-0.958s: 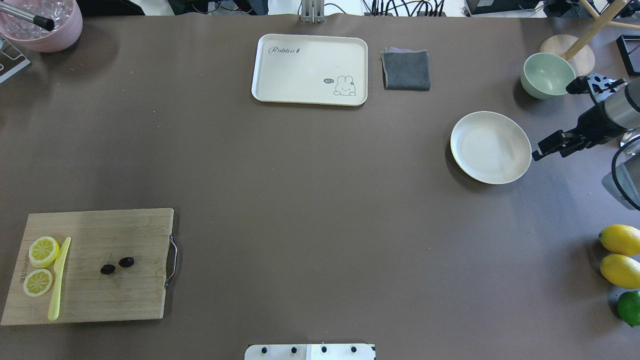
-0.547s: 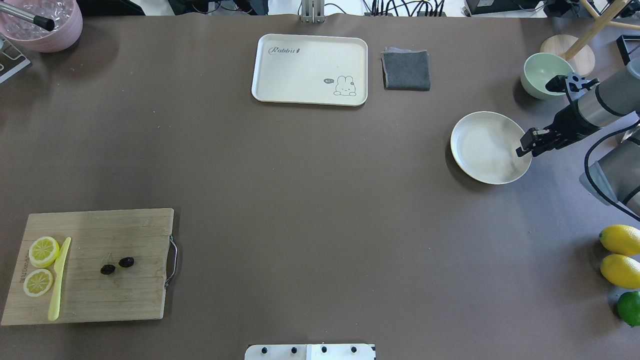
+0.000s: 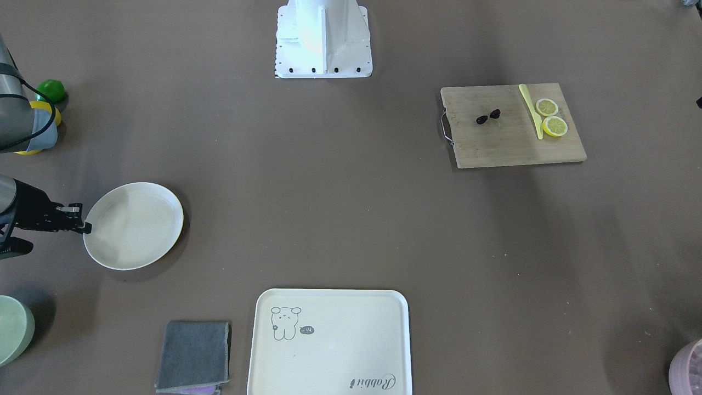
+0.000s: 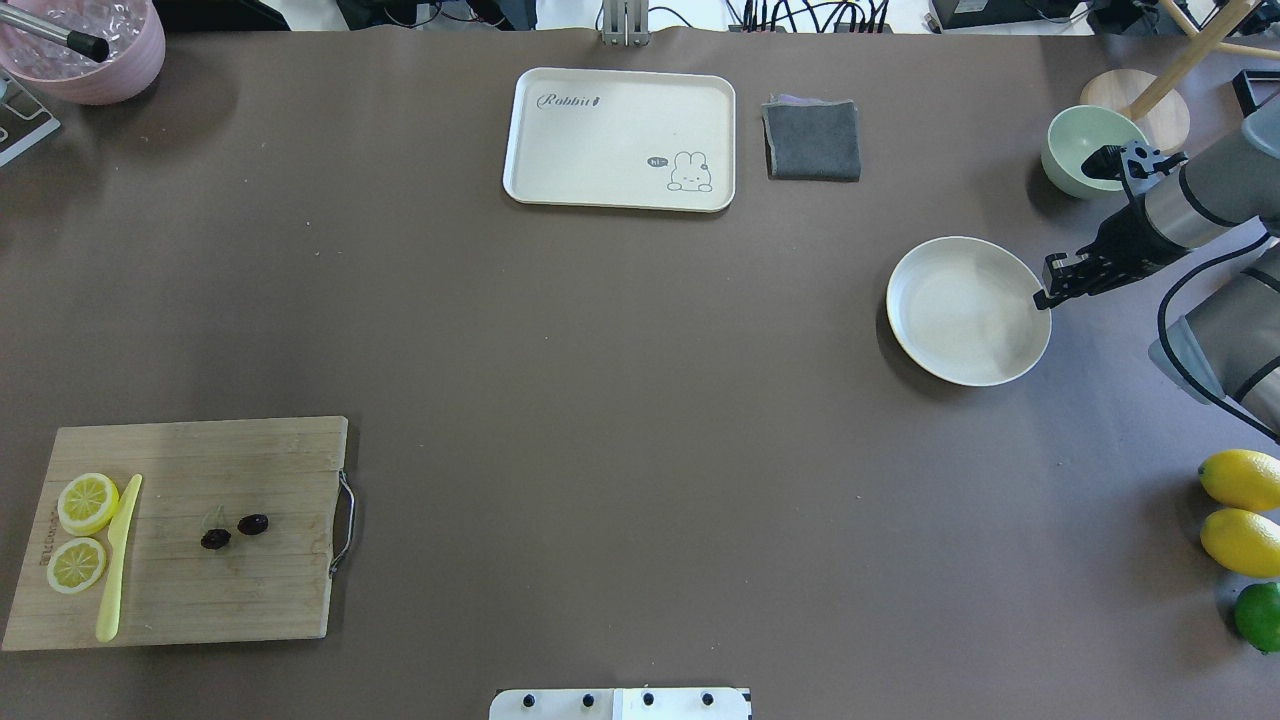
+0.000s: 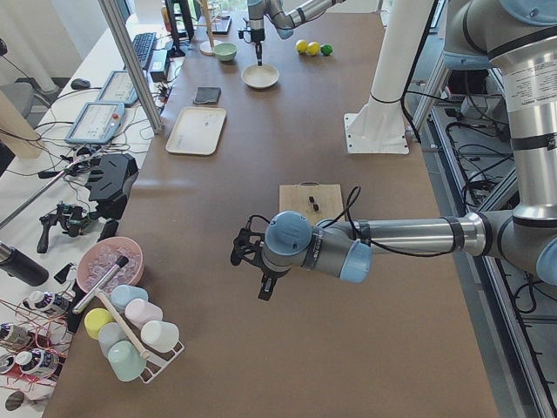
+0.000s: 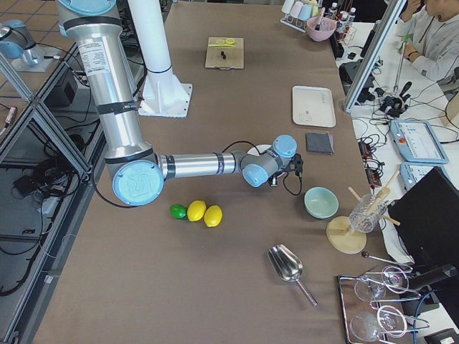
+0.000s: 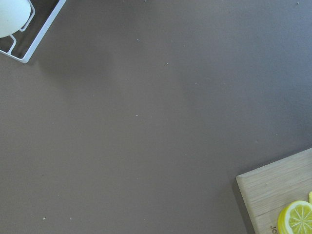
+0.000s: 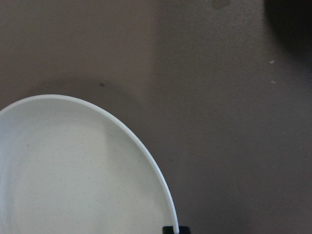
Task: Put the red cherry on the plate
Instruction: 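Slide the white plate to table center with right gripper while left arm reaches board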
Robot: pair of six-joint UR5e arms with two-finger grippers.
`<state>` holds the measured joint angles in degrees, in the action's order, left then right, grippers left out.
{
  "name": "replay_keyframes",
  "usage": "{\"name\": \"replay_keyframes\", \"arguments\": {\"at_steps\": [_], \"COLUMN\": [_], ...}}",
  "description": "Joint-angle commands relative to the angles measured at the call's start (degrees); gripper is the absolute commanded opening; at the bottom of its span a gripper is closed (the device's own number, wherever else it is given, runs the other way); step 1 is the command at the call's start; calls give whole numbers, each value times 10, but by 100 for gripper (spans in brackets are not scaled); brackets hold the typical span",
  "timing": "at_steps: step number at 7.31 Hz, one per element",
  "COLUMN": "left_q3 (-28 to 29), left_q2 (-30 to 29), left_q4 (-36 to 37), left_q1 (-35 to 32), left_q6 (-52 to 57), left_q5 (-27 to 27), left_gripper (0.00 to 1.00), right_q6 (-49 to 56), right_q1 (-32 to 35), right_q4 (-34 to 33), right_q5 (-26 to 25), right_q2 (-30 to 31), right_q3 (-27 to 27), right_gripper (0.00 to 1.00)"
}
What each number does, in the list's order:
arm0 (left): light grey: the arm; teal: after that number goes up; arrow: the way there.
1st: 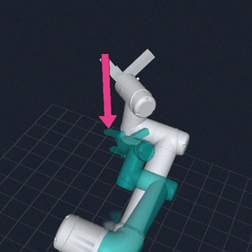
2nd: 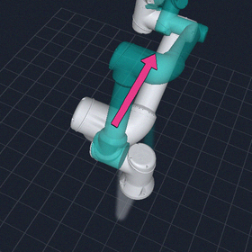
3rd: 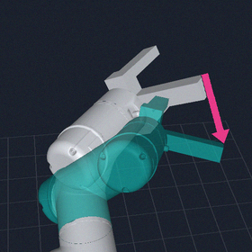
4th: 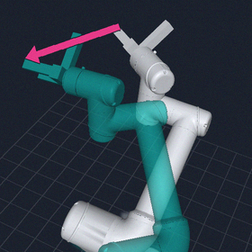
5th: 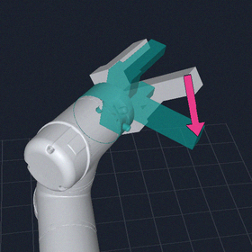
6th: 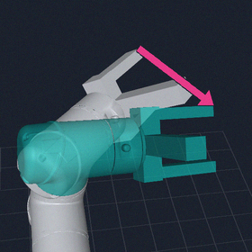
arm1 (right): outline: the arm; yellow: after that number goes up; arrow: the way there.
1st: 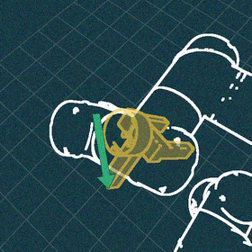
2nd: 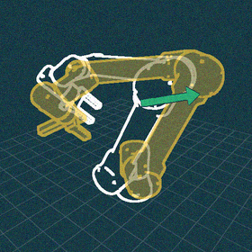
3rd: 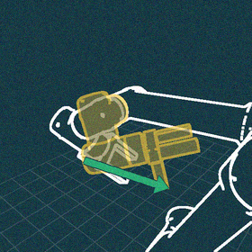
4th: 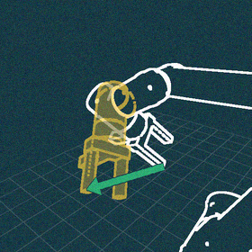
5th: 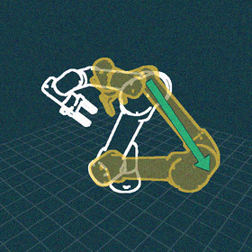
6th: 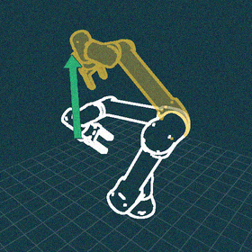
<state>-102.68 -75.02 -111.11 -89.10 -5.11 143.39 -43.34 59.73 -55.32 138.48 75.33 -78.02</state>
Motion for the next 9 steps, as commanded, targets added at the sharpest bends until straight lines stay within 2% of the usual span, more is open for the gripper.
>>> {"name": "replay_keyframes", "arguments": {"at_steps": [1,4,5,6,8,9], "left_q3": [-61,-86,-88,-104,-135,-143], "left_q2": [3,44,49,64,78,77], "left_q4": [-55,-202,-247,-279,-279,-278], "left_q1": [65,229,299,394,531,600], "left_q6": [-241,-461,-541,-610,-697,-717], "left_q5": [-12,-98,-141,-221,-327,-384], "left_gripper": [98,98,98,98,97,97], "right_q6": [-142,-332,-384,-392,-391,-390], "right_q1": [-67,-180,-233,-269,-310,-312], "right_q4": [2,0,-1,-4,-4,-5], "right_q5": [-4,-50,-111,-157,-194,-195], "right_q2": [-60,-105,-115,-124,-130,-129], "right_q3": [-30,-112,-140,-148,-144,-144], "right_gripper": [0,0,0,0,0,0]}}
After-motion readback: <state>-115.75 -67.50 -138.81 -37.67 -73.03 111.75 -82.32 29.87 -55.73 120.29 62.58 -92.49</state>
